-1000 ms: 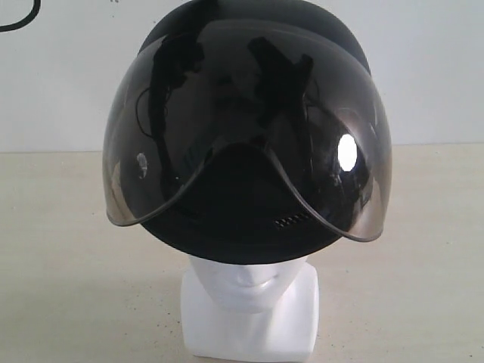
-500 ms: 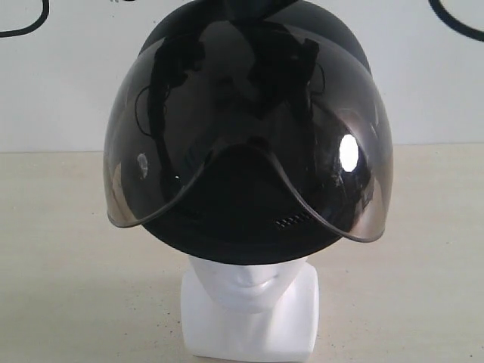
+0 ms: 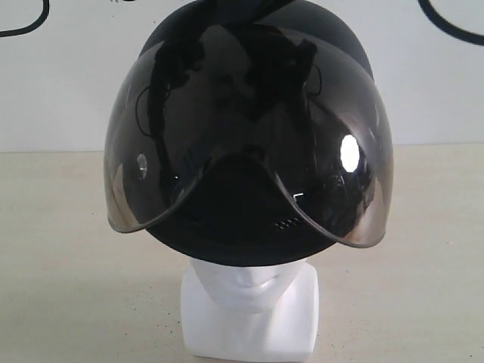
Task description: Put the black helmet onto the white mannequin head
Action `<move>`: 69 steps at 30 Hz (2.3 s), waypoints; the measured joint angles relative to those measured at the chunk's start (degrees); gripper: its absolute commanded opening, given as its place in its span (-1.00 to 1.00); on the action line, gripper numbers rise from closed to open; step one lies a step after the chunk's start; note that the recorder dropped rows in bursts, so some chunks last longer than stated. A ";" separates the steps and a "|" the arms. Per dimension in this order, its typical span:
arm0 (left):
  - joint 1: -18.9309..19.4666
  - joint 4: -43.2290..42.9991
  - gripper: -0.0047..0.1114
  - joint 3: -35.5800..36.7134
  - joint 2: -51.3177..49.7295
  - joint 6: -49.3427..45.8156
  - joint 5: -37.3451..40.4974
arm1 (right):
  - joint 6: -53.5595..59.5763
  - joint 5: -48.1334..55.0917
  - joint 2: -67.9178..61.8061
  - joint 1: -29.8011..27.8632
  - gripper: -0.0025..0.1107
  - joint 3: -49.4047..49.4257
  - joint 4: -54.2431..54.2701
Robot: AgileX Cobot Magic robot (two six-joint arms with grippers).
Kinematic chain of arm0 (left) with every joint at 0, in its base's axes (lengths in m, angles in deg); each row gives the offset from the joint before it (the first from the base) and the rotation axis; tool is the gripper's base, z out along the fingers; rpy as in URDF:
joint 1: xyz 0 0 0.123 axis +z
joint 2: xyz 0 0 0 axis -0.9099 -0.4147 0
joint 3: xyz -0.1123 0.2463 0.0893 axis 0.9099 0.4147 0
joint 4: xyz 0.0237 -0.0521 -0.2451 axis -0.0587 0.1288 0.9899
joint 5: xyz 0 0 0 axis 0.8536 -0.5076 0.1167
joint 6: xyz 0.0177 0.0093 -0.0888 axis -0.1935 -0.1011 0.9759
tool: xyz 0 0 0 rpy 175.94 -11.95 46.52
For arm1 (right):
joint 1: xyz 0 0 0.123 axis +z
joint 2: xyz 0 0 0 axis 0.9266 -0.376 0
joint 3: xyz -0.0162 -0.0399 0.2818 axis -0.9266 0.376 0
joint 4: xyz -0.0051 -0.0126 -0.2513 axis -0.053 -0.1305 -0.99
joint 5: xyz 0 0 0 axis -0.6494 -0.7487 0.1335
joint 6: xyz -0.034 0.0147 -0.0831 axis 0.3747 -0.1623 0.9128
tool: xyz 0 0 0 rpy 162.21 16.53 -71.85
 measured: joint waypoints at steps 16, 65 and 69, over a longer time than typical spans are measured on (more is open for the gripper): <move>0.00 0.16 -0.84 0.00 0.00 0.72 0.12 | -6.55 1.77 0.00 5.63 -0.96 -0.12 -6.23; 0.00 0.30 -0.84 0.00 0.00 1.20 0.12 | -11.16 0.95 1.49 5.76 -0.96 4.27 -6.38; 0.00 0.30 -0.84 0.00 0.00 1.20 0.12 | -12.09 0.84 1.39 5.76 -0.96 4.27 -6.27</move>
